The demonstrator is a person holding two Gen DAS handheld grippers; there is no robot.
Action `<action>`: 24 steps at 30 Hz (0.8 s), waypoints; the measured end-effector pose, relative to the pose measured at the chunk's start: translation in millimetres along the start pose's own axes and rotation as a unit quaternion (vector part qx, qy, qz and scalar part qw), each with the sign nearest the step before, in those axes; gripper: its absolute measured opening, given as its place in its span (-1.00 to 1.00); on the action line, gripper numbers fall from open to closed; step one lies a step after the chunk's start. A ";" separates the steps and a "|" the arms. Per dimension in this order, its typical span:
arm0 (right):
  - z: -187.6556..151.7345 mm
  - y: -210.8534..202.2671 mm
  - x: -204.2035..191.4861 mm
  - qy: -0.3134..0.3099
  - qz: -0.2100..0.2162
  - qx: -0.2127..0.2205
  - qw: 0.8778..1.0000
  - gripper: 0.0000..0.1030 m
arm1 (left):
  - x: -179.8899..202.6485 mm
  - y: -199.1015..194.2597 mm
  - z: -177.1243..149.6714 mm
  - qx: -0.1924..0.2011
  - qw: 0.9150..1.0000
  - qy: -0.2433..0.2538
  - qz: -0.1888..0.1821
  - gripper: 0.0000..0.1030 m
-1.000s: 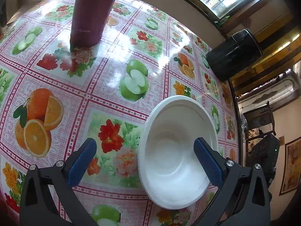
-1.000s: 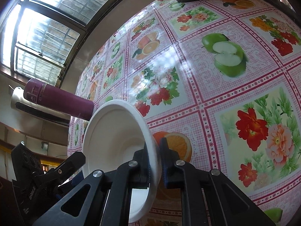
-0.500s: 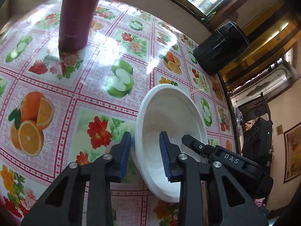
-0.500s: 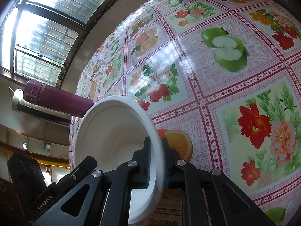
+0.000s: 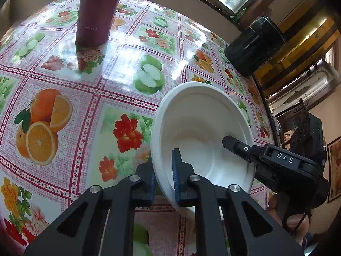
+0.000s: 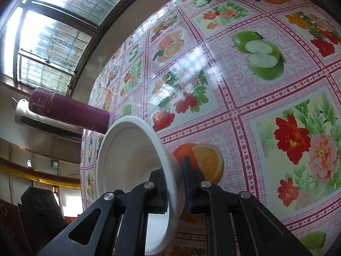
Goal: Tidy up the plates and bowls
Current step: 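Lift the white bowl with both grippers off the table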
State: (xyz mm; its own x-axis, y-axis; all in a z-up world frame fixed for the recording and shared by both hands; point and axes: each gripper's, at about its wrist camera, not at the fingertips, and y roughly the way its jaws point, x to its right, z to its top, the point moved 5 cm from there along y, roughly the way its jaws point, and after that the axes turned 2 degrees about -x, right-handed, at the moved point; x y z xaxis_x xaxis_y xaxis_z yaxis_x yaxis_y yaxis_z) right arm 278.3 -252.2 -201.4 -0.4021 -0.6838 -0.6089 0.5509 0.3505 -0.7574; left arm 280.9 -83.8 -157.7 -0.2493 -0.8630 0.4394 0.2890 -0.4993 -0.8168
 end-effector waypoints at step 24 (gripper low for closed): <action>-12.3 0.3 -15.3 -0.034 -0.004 0.007 0.999 -0.78 | -3.1 -34.9 -16.2 0.045 0.997 0.046 0.045 -0.80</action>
State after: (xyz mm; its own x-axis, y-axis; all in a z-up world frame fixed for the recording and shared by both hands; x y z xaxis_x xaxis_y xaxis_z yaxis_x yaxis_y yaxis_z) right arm 275.6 -233.8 -195.2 -0.3563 -0.7284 -0.5852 0.5588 0.3359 -0.7582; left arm 256.6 -62.5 -136.6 -0.3012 -0.8962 0.3257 0.3946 -0.4281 -0.8130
